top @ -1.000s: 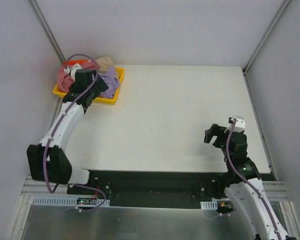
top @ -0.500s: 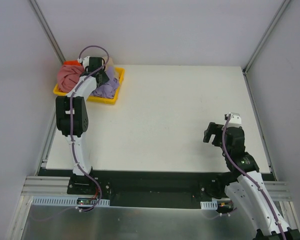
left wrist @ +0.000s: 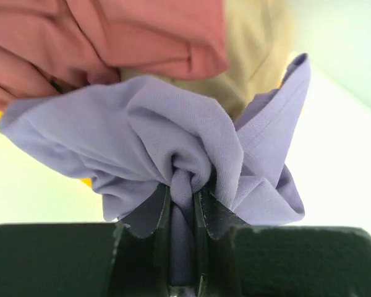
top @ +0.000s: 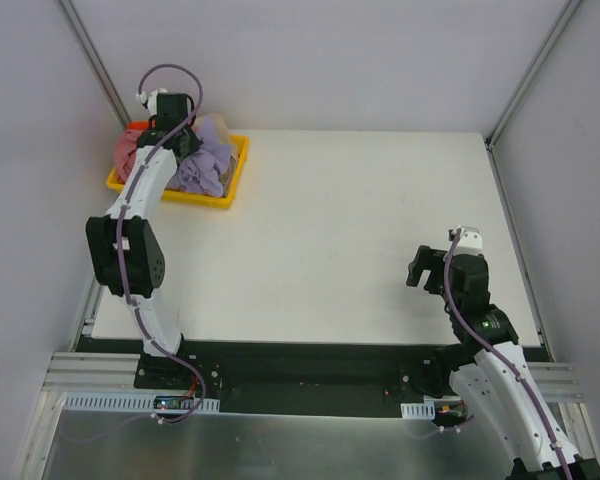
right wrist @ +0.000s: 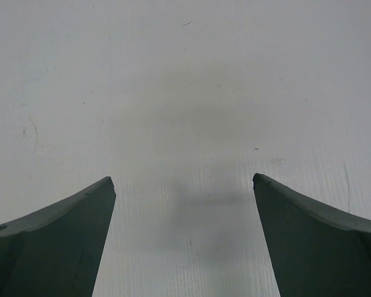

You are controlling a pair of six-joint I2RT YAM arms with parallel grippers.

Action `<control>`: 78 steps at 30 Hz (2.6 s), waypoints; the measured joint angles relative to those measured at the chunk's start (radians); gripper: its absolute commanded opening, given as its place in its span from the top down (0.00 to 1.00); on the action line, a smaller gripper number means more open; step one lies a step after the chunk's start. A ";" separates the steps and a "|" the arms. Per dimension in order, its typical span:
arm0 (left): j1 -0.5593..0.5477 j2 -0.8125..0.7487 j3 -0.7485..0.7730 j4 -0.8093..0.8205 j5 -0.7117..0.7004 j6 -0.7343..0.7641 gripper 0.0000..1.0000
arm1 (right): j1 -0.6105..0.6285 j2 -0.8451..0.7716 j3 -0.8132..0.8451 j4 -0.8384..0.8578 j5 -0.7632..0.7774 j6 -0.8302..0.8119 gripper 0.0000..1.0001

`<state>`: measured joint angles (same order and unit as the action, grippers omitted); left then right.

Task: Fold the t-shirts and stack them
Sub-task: Grab crumpled tshirt from bin with the left arm, then move the tshirt to the center of the board, then flatten out the tshirt

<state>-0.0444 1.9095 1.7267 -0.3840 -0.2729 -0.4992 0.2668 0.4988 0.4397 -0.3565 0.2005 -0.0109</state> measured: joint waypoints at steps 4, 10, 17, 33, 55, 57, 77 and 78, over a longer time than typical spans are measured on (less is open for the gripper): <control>0.000 -0.151 0.012 -0.010 0.021 0.022 1.00 | 0.000 -0.016 0.000 -0.002 0.000 0.001 0.04; 0.000 -0.287 0.175 -0.021 0.082 0.063 1.00 | 0.000 -0.046 0.000 -0.006 0.001 0.002 0.04; -0.019 -0.389 0.328 -0.018 0.347 0.095 1.00 | 0.000 -0.102 0.000 -0.007 0.031 0.017 0.04; -0.402 -0.439 -0.161 -0.025 0.436 0.408 0.01 | 0.000 -0.193 -0.002 -0.030 0.110 0.070 0.04; -0.385 -0.106 -0.398 0.055 0.461 0.109 0.27 | 0.000 0.473 0.150 -0.033 -0.364 0.201 0.04; -0.380 -0.057 -0.394 0.054 0.484 0.092 0.35 | 0.000 0.580 0.237 -0.021 -0.352 0.216 0.04; -0.366 0.210 -0.220 0.059 0.603 -0.007 1.00 | -0.001 1.563 1.164 -0.098 -0.272 0.237 0.16; -0.364 0.218 -0.210 0.059 0.617 -0.007 1.00 | -0.001 1.595 1.191 -0.109 -0.272 0.236 0.16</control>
<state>-0.4088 2.1273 1.5169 -0.3248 0.3439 -0.5064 0.2661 2.0937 1.6302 -0.4652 -0.0719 0.2249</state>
